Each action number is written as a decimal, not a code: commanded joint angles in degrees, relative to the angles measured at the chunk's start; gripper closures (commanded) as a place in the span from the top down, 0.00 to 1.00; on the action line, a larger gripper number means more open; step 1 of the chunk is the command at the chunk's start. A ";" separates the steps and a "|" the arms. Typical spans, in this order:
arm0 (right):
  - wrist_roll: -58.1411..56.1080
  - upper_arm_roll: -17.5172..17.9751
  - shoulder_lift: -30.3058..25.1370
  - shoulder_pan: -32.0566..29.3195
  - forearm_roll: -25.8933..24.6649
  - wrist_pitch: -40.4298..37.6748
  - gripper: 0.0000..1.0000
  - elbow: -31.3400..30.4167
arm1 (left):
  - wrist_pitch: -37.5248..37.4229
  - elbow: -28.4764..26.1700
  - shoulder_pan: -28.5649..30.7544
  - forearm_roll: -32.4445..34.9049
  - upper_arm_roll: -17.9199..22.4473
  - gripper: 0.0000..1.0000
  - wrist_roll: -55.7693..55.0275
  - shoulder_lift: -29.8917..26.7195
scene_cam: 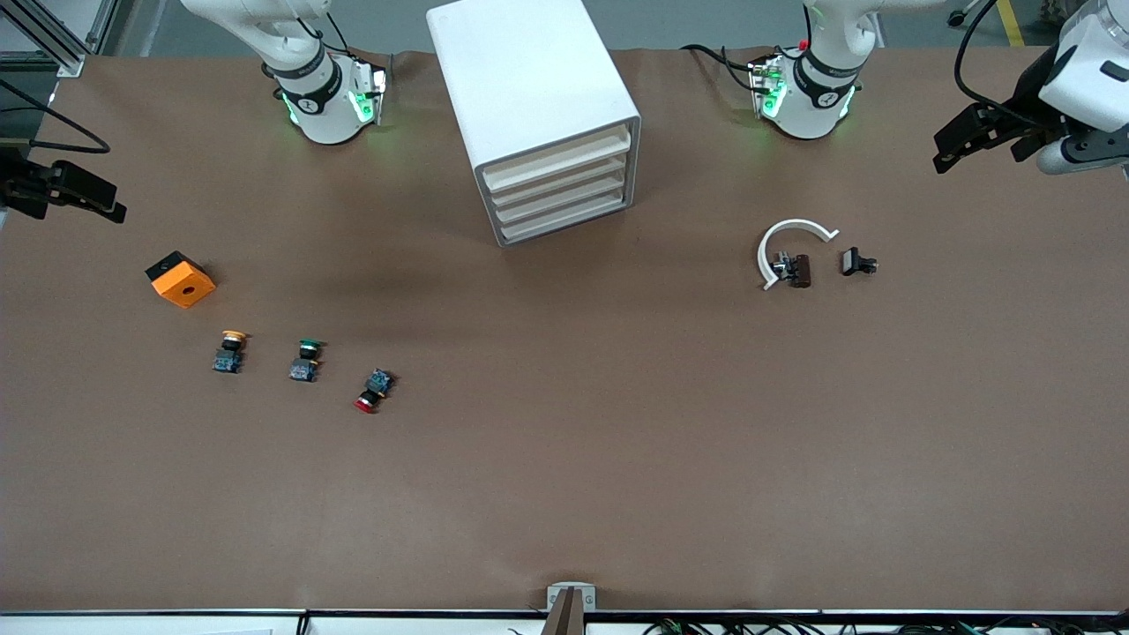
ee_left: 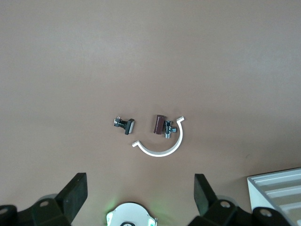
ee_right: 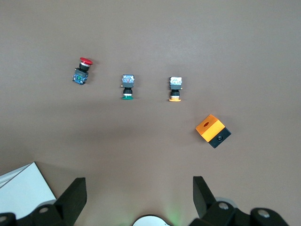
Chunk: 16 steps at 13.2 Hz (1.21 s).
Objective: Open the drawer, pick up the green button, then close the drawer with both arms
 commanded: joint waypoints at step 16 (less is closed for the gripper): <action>-0.62 0.32 0.78 -0.54 0.84 -0.85 1.00 1.61 | 1.51 7.11 1.62 0.47 1.09 1.00 1.65 5.19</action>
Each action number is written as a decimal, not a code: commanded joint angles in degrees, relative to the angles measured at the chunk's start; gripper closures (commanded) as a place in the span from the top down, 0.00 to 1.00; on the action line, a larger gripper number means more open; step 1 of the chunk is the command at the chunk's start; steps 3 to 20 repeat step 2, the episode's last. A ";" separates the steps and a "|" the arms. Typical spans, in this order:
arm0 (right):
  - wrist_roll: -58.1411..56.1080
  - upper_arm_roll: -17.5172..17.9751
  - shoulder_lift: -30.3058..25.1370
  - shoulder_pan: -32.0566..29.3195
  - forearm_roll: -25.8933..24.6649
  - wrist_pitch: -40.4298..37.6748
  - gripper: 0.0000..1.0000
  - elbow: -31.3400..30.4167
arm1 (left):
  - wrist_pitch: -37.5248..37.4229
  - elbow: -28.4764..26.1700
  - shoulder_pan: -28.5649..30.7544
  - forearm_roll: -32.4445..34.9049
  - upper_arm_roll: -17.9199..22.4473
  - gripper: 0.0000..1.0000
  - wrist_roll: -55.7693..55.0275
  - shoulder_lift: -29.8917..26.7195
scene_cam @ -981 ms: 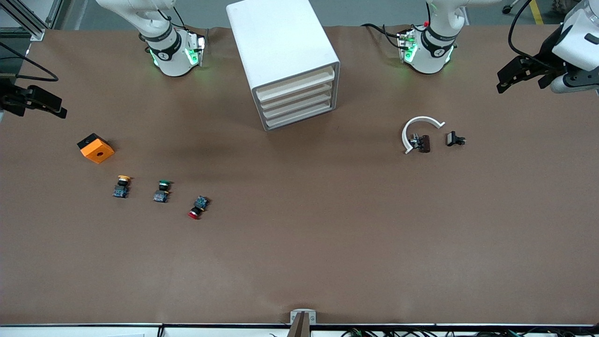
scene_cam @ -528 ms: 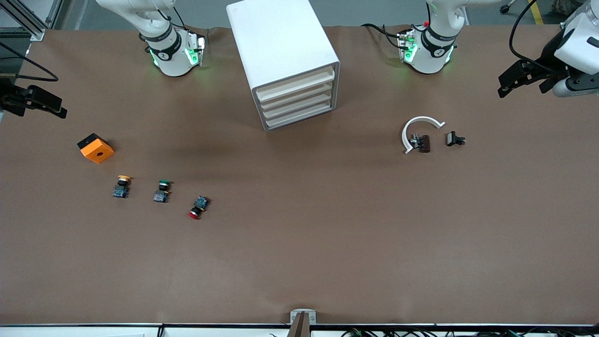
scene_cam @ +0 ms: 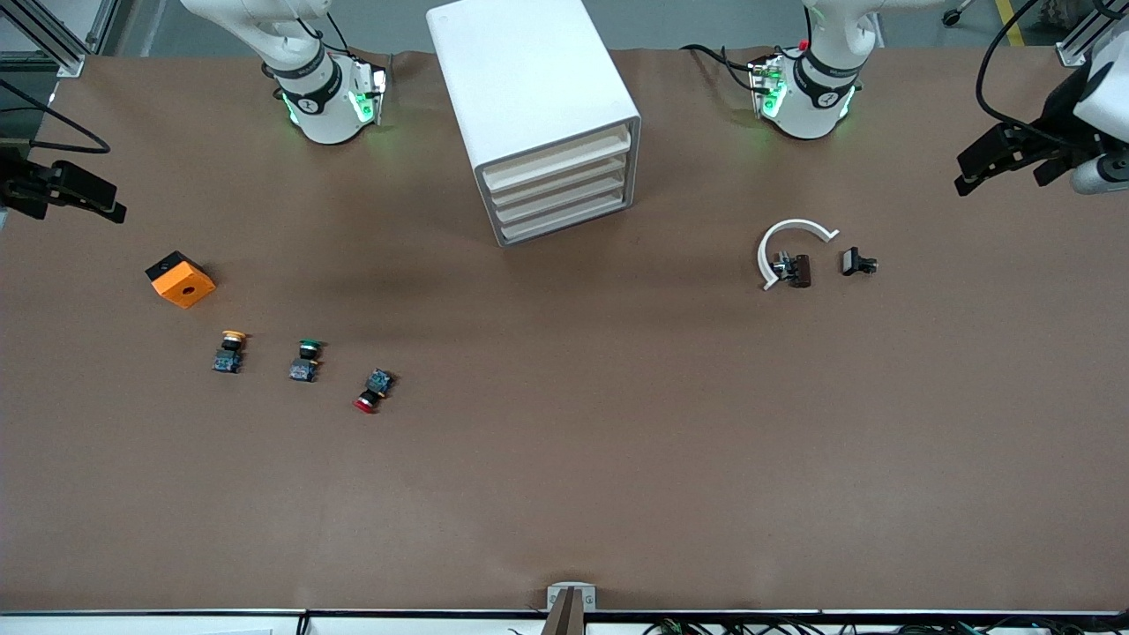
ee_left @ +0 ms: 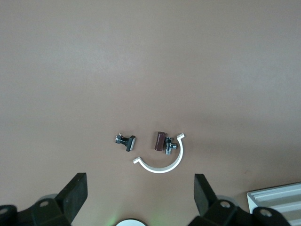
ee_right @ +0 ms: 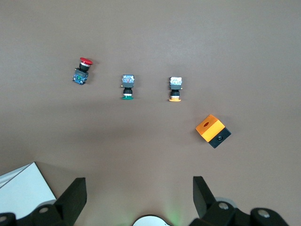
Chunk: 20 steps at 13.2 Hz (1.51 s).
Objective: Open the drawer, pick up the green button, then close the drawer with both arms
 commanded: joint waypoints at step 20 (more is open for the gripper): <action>-0.71 0.32 0.76 -0.54 0.84 -0.85 1.00 1.59 | -1.10 2.69 1.04 0.45 0.06 1.00 0.57 1.23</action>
